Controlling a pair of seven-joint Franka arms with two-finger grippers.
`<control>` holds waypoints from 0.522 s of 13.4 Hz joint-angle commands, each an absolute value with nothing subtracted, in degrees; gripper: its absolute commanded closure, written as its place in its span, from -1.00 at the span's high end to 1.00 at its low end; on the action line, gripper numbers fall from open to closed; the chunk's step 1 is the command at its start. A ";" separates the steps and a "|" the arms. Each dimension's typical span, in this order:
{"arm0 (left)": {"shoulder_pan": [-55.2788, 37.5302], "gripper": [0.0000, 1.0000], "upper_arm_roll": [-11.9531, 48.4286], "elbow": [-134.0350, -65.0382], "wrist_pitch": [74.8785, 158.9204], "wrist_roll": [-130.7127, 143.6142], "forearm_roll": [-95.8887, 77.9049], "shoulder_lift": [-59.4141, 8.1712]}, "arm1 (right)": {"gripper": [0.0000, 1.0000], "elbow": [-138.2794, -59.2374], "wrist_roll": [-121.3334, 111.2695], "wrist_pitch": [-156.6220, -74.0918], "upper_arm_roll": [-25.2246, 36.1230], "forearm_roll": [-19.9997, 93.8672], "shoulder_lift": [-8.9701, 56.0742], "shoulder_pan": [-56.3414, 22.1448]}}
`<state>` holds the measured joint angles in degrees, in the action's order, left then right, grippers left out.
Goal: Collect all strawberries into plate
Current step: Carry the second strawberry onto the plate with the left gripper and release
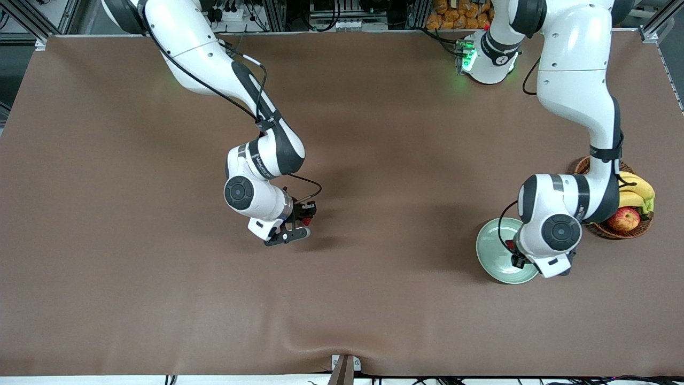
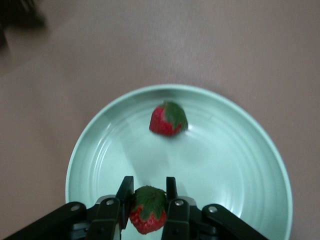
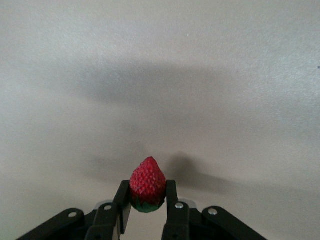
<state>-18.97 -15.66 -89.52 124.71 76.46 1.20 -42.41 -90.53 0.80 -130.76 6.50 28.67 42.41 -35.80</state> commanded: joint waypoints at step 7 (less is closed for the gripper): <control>-25.20 1.00 -15.21 -91.41 122.97 78.30 2.64 -38.06 | 0.42 -89.74 0.79 -131.22 7.21 29.79 44.21 -36.13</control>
